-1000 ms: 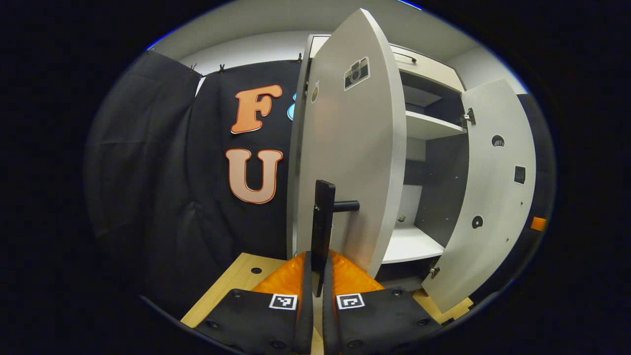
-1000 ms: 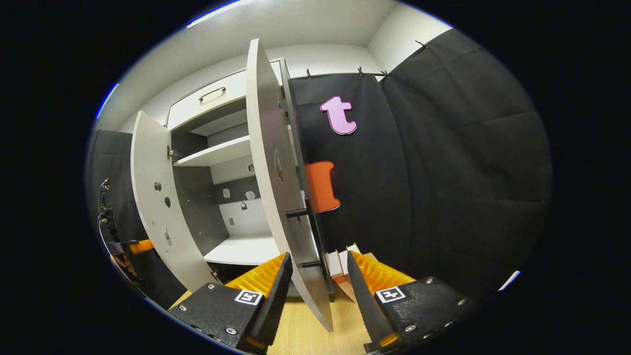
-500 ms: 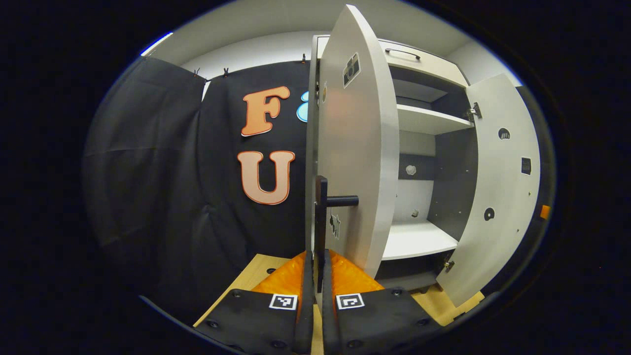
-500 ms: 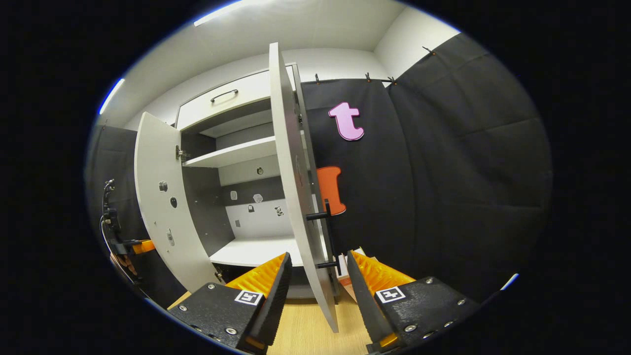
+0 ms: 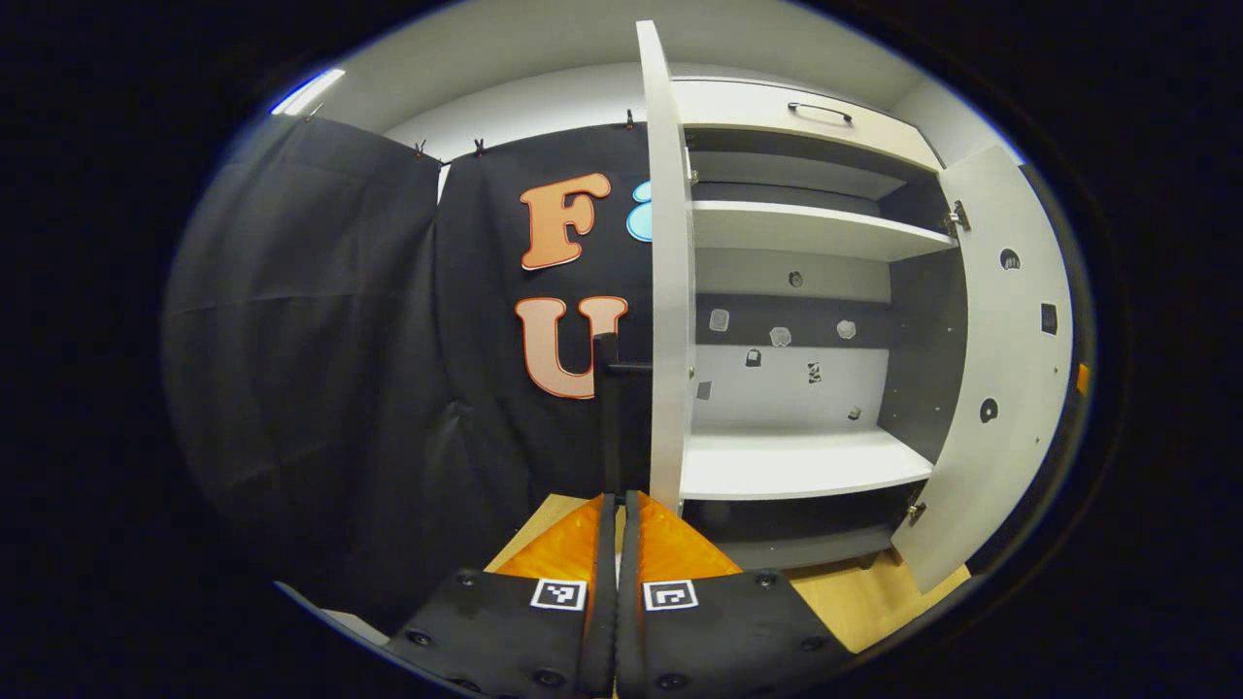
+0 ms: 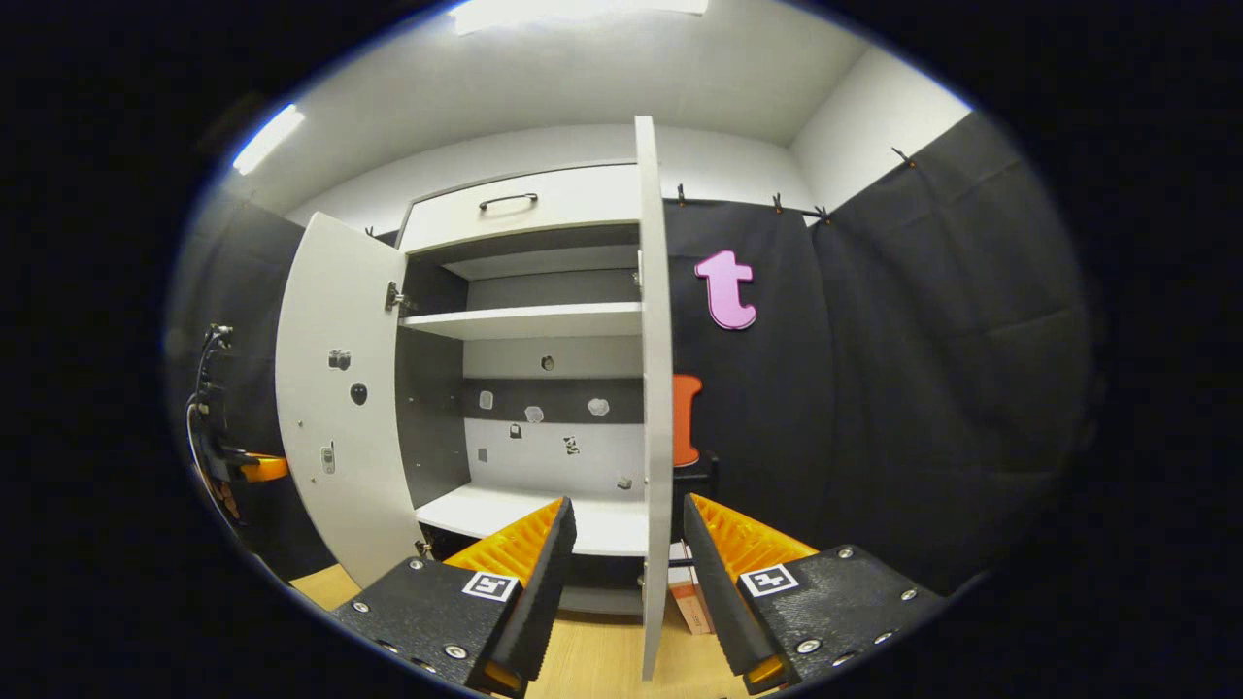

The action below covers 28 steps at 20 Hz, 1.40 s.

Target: Open the right door of the double-door shoe cabinet with the right hand, and open the left door with the left hand.

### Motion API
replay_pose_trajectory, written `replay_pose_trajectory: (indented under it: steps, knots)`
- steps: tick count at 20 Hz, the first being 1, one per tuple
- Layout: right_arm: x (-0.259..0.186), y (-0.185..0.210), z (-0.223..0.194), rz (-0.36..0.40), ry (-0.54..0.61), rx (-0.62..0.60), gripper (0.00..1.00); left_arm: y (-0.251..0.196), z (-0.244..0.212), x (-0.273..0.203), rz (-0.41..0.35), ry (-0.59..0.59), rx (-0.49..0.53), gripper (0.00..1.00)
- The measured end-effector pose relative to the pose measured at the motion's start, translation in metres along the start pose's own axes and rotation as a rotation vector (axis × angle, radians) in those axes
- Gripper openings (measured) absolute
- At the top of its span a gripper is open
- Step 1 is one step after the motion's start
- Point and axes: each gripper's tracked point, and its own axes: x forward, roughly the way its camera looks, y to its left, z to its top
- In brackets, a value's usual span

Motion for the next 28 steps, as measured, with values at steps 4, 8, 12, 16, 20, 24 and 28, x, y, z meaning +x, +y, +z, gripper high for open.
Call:
replay_pose_trajectory:
  steps: [4,8,12,16,20,24,28]
  knots:
    - [0.013,0.031,0.006,0.037,-0.025,-0.101,0.72,-0.019,0.017,-0.028,-0.061,-0.075,0.013,0.13]
    - [0.021,0.057,0.010,0.064,-0.053,-0.146,0.76,-0.054,0.034,-0.033,-0.129,-0.133,0.071,0.36]
    - [0.028,0.073,0.009,0.091,-0.058,-0.114,0.80,-0.092,0.041,-0.033,-0.211,-0.155,0.064,0.75]
    - [0.033,0.069,0.009,0.097,-0.056,-0.095,0.82,-0.112,0.047,-0.031,-0.246,-0.160,0.063,0.76]
    - [0.029,0.053,0.017,0.084,-0.077,-0.085,0.83,-0.119,0.064,-0.035,-0.234,-0.185,0.025,0.88]
    - [0.022,0.035,0.020,0.080,-0.091,-0.085,0.84,-0.117,0.077,-0.041,-0.190,-0.218,0.012,0.95]
    - [0.020,0.030,0.020,0.109,-0.095,-0.085,0.84,-0.111,0.077,-0.052,-0.139,-0.207,0.022,0.94]
